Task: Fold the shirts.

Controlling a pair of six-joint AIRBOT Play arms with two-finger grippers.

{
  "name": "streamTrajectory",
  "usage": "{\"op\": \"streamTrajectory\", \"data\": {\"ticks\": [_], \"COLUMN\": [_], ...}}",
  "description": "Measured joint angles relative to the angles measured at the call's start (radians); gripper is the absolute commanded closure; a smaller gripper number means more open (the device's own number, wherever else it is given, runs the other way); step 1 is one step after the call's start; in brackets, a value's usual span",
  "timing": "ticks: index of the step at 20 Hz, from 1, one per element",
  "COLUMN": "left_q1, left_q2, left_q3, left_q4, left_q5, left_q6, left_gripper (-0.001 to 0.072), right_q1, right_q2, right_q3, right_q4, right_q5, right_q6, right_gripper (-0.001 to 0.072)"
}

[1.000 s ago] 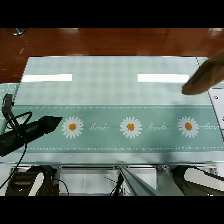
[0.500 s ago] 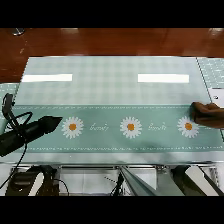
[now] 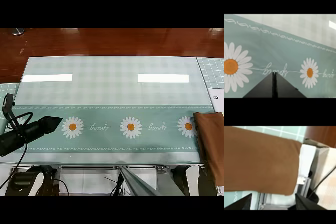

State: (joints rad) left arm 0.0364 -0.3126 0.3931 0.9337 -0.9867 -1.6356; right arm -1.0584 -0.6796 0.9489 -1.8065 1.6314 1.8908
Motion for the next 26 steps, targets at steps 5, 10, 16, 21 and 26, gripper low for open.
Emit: {"op": "streamTrajectory", "data": {"ticks": [5,10,16,21,26], "left_q1": [0.0,-0.066,-0.338,-0.388,-0.396], "left_q2": [-0.134,-0.438,-0.678,-0.765,-0.791], "left_q3": [0.117,0.5,0.684,0.652,0.645], "left_q4": [-0.018,-0.093,0.295,0.555,0.622], "left_q5": [-0.004,-0.064,-0.094,-0.158,-0.174], "left_q6": [0.063,0.197,0.056,-0.079,-0.113], "left_gripper": [0.0689,0.069,0.0688,0.0688,0.0688], "right_q1": [0.128,0.503,1.101,1.244,1.271], "right_q2": [-0.003,-0.106,-0.327,-0.438,-0.456], "right_q3": [0.017,0.073,0.069,0.06,0.058], "right_q4": [0.123,0.657,0.535,0.257,0.17], "right_q5": [-0.15,-0.425,-0.505,-0.484,-0.475], "right_q6": [-0.118,-0.288,-0.262,-0.129,-0.097], "right_gripper": [0.0686,0.0685,0.0685,0.0685,0.0685]}}
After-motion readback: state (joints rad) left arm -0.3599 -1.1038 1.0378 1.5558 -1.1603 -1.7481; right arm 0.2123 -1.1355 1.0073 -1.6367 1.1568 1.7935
